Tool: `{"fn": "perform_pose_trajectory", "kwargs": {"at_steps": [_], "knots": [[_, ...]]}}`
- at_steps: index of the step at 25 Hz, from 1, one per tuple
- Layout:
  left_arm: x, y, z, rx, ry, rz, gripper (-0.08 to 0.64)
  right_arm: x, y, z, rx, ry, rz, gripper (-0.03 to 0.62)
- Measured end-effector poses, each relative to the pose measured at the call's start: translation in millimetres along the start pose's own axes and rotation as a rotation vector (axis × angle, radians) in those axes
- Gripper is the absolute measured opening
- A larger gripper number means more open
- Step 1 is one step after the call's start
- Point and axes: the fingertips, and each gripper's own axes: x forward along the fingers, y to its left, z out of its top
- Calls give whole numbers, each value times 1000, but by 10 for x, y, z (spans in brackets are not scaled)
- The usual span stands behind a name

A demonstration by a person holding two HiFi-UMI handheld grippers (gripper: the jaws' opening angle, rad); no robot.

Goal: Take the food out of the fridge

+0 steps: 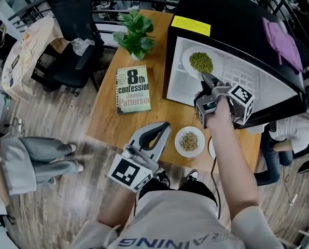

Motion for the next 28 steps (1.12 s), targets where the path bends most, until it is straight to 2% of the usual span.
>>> {"fn": "perform_pose_trajectory", "kwargs": {"at_steps": [13,16,23,28], "knots": [[1,31,-5,8,7,7,6,2,-33,-53,53,31,19,65],[8,36,-14,8,8,11,8,-34,-14,-27,54,28,29,34],[32,6,-2,8,9,14,8,-157,-28,-35,70,50,56,32],[48,-43,-4,14,15,25,6,-305,6,-30,34,72,99,32]]}}
